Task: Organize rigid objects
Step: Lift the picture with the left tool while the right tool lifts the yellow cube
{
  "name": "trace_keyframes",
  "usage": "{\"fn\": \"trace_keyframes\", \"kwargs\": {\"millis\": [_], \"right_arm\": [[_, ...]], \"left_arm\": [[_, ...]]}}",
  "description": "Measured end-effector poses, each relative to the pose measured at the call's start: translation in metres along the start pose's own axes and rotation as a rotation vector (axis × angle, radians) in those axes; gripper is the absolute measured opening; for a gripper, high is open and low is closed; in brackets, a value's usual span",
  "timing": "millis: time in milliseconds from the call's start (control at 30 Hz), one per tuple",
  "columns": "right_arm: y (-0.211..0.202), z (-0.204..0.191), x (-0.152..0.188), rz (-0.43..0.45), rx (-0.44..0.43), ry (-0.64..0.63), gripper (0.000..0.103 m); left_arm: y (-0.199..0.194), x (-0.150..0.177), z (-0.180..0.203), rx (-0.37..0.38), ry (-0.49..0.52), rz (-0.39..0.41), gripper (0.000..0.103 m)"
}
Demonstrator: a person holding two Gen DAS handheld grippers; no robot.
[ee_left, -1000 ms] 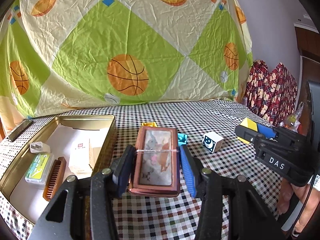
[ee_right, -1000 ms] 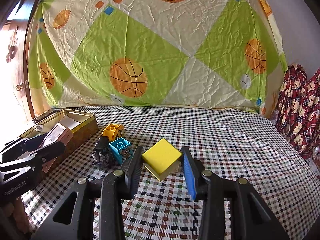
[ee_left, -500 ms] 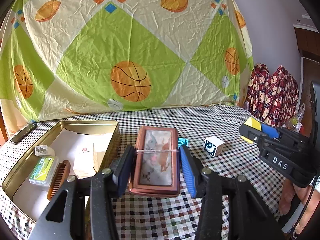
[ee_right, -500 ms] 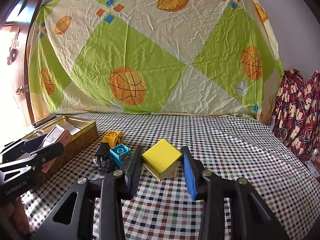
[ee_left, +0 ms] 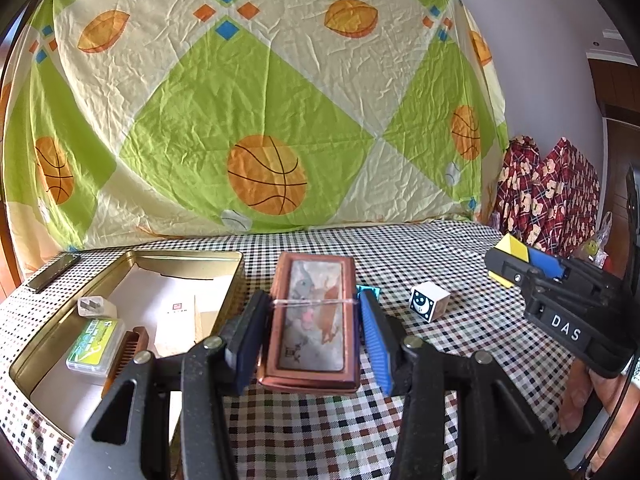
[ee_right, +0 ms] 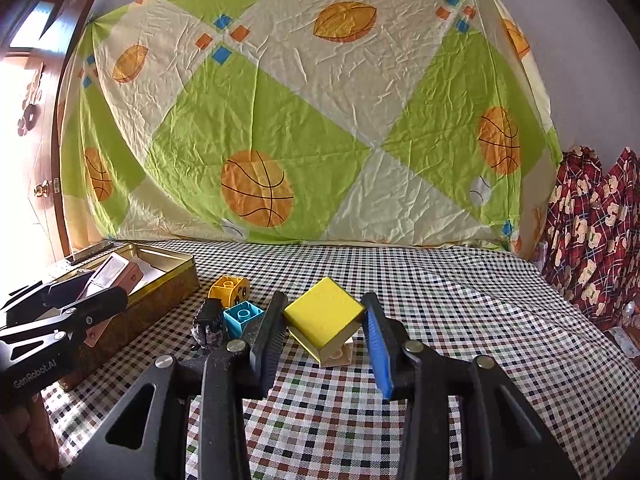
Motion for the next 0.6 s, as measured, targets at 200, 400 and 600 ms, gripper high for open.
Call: {"fn": "trace_keyframes", "kwargs": {"millis": [200, 400, 600], "right_arm": [[-0.005, 0.0, -0.002, 0.028, 0.0, -0.001, 0.04], [-0.01, -0.002, -0.004, 0.06, -0.002, -0.004, 0.04], [-0.013, -0.006, -0.006, 0.083, -0.005, -0.011, 0.04]], "left_arm": [[-0.004, -0.001, 0.0, -0.005, 0.003, 0.02, 0.046], [-0.008, -0.004, 0.001, -0.011, 0.011, 0.042, 0.046], [-0.009, -0.005, 0.0, -0.012, 0.009, 0.053, 0.046]]}}
Point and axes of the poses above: each gripper's, at about its wrist camera, not at the fingertips, and y roughly the way its jaws point, z to its right, x to its underside, the point moved 8 cm from there along y, roughly the way its jaws point, and after that the axes turned 6 degrees about z, right-handed, at the moved point
